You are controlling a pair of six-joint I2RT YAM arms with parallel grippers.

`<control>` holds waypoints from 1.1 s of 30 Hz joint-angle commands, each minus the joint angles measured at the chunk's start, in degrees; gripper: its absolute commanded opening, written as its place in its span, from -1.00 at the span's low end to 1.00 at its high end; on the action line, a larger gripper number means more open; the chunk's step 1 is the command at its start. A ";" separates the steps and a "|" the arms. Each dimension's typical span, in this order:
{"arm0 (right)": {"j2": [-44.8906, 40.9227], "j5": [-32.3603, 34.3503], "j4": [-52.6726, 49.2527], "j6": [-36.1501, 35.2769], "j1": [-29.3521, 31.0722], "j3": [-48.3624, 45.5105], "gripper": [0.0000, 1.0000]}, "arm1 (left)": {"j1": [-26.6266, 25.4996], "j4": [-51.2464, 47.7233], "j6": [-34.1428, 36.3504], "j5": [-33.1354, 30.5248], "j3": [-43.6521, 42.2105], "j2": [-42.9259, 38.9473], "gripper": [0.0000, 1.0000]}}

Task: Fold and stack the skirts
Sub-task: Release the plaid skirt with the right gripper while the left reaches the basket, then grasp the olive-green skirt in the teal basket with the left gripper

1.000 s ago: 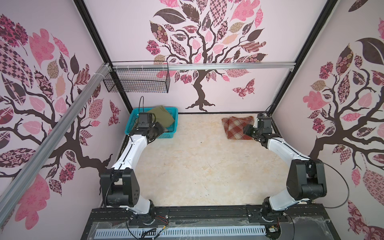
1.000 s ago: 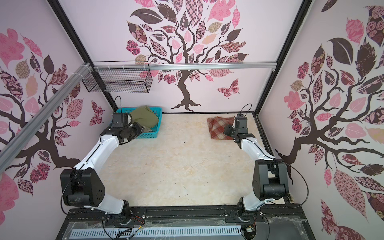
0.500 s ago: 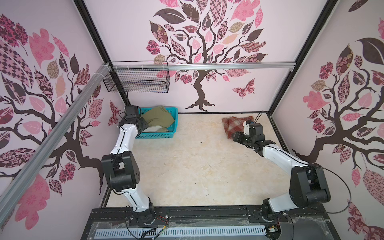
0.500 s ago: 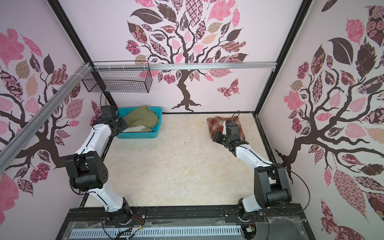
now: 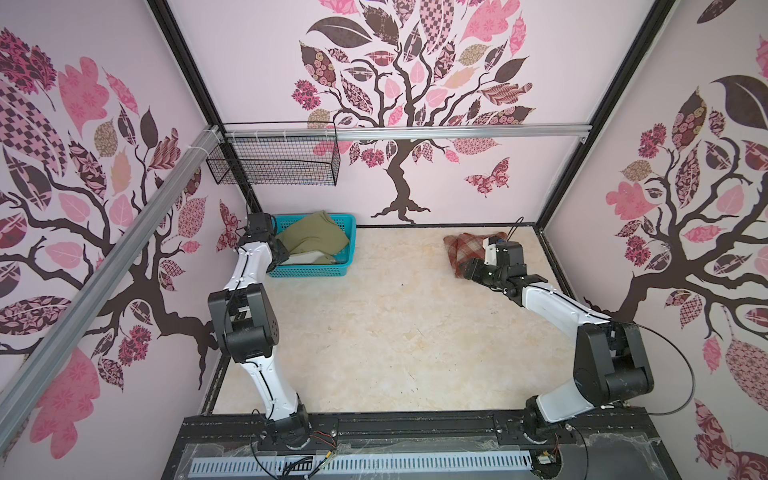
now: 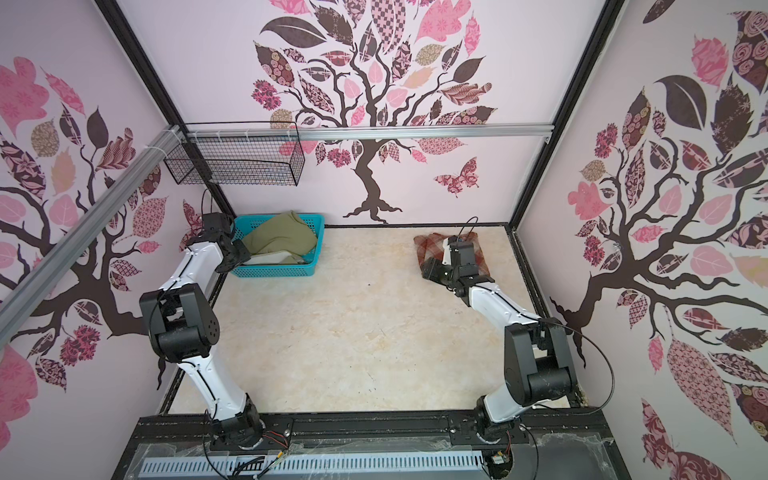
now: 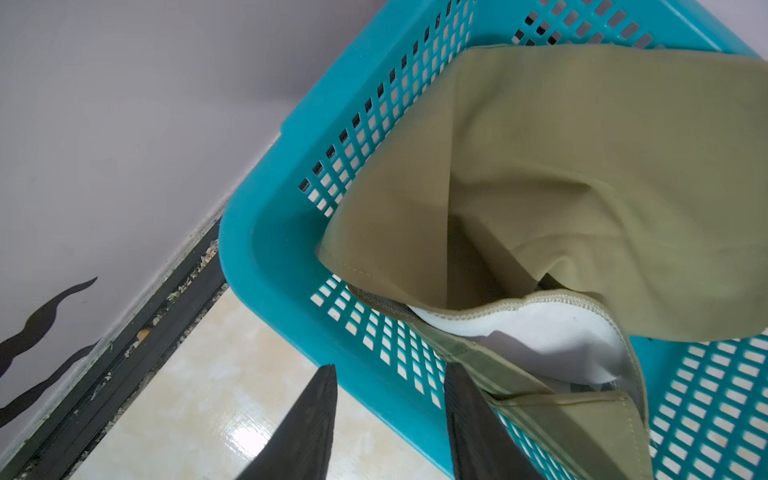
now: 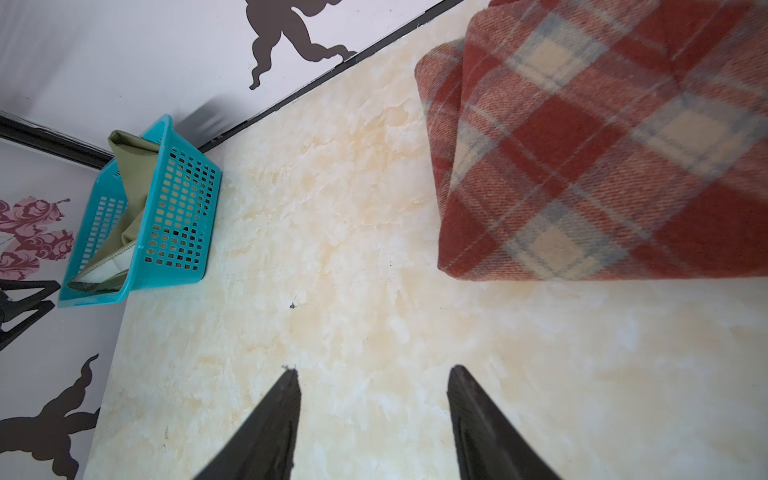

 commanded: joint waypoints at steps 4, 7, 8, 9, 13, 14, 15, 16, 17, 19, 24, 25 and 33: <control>2.91 -0.62 -0.50 -1.30 0.33 3.01 0.19 | 1.30 4.38 -0.53 0.92 1.94 2.63 -0.05; 3.54 -0.08 -1.12 -1.45 0.35 3.38 0.19 | 1.92 5.08 -2.20 3.43 3.04 4.37 0.10; 3.71 -0.07 -1.23 -1.51 0.33 3.44 0.18 | 2.19 5.14 -2.59 4.12 3.66 5.19 0.11; 3.83 -0.07 -1.34 -1.58 0.44 3.43 0.18 | 2.36 5.11 -3.20 4.53 4.11 5.87 0.10; 4.10 0.58 -1.39 -1.67 0.39 3.38 0.18 | 2.82 6.75 -4.69 5.99 4.40 7.13 0.10; 4.18 0.58 -1.44 -1.61 0.44 3.53 0.18 | 2.82 7.01 -4.80 6.37 4.50 7.44 0.11; 4.19 0.58 -1.48 -1.50 0.40 3.56 0.18 | 2.83 7.16 -4.80 6.76 4.78 7.88 0.11; 4.19 0.54 -1.40 -1.50 0.40 3.56 0.18 | 2.90 7.14 -4.72 7.07 5.30 8.34 0.11; 4.28 0.62 -1.21 -1.50 0.44 3.56 0.18 | 2.89 6.90 -4.75 7.13 5.87 8.82 0.10; 4.62 0.88 -1.14 -1.50 0.46 3.73 0.18 | 2.87 6.68 -4.69 7.23 6.62 9.68 0.07; 4.59 0.97 -1.53 -1.54 0.49 4.01 0.18 | 2.90 7.03 -4.24 8.52 7.52 11.17 -0.33; 4.55 1.06 -1.56 -1.66 0.53 4.00 0.18 | 2.88 7.03 -4.23 8.83 7.75 11.39 -0.51; 3.11 1.45 -2.27 -1.81 0.57 4.24 0.17 | 2.77 9.89 -5.93 14.65 6.19 6.52 -1.00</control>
